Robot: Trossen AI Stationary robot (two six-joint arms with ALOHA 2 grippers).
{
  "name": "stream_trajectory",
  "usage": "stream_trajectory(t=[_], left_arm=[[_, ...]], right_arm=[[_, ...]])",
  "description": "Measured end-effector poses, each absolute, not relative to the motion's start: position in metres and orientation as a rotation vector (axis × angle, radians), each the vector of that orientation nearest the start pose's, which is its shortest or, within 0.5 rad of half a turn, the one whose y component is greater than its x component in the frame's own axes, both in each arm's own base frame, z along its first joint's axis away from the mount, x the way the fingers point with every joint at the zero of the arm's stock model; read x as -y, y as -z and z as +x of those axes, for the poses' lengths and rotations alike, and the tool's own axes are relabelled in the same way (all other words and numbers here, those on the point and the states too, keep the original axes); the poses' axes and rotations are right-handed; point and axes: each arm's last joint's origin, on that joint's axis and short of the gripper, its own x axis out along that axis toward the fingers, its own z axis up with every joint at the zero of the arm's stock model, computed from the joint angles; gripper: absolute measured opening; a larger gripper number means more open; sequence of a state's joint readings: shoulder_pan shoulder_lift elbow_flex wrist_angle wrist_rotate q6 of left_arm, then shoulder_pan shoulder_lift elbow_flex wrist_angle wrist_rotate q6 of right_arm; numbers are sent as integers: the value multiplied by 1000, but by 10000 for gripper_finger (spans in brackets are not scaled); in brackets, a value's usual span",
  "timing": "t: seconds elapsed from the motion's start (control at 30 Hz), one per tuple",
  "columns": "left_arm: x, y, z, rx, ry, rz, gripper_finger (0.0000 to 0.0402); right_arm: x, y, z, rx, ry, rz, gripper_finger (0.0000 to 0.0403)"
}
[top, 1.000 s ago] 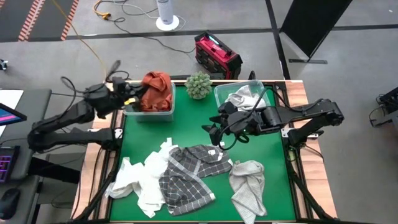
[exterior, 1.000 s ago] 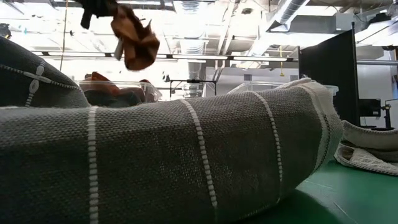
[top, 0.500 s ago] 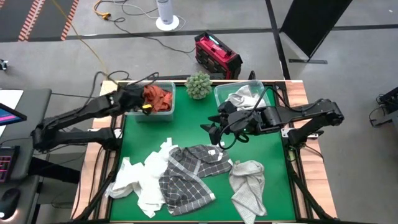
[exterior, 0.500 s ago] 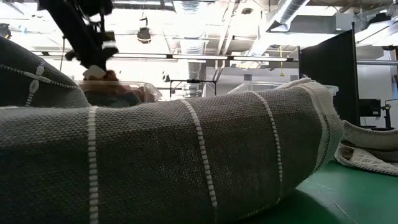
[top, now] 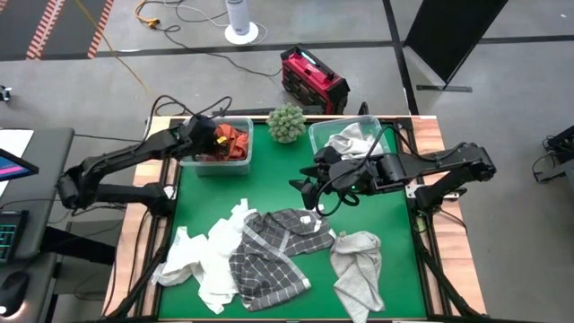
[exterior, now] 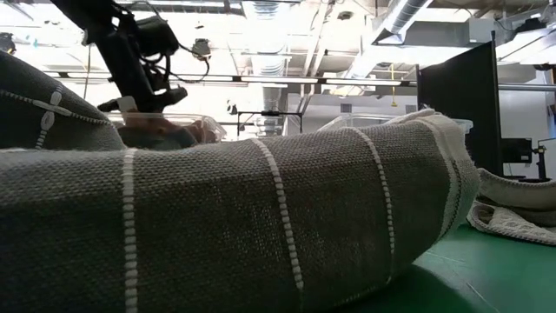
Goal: Sort towels by color in basket
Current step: Put the orange towel into the left transparent bin
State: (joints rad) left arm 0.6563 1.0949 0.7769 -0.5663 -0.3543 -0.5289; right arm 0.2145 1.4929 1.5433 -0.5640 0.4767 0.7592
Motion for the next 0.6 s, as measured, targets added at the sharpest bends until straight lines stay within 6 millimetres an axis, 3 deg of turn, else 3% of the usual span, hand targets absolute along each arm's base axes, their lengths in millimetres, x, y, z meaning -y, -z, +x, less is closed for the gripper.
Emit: stream_trajectory(t=[0.37, 0.6], left_arm=[[-159, -192, 187, -914, -1095, -636, 12], [-164, -176, 195, -993, -1025, -590, 56]], right_arm=[[-44, -393, 320, -370, 439, 516, 285], [-37, -392, 321, -383, 425, 505, 285]])
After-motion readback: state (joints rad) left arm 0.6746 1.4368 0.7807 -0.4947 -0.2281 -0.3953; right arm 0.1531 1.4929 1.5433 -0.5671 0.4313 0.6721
